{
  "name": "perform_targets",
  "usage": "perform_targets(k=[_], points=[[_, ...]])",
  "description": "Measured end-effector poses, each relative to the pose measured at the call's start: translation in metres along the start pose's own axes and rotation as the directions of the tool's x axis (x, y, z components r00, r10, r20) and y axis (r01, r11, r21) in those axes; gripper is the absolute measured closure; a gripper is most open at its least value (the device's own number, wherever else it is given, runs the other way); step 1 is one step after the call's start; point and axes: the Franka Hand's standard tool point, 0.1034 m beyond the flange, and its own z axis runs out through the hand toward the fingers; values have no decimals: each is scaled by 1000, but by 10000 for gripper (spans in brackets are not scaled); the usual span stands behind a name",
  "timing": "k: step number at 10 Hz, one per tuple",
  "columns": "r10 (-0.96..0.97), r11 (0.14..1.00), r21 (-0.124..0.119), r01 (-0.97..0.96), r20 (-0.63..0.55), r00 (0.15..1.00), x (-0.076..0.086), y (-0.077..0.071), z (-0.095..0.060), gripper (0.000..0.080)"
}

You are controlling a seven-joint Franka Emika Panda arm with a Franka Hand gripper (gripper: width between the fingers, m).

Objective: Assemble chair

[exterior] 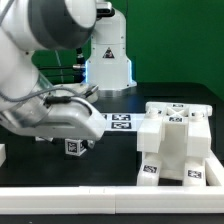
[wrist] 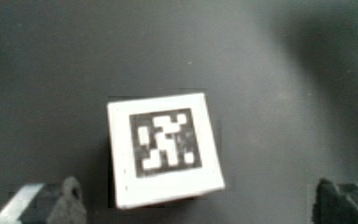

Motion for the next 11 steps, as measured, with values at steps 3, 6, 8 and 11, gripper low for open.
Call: perform_targets(k=[3,6,8,11], points=[[35,999,1,-37,308,951,0,8,-4,151],[55,998,-13,-54,331,942,4,6,-2,151],[84,996,-28,-79,383,920,-4,9,10,151],[84,996,-28,-80,387,918,-6,9,12,173]])
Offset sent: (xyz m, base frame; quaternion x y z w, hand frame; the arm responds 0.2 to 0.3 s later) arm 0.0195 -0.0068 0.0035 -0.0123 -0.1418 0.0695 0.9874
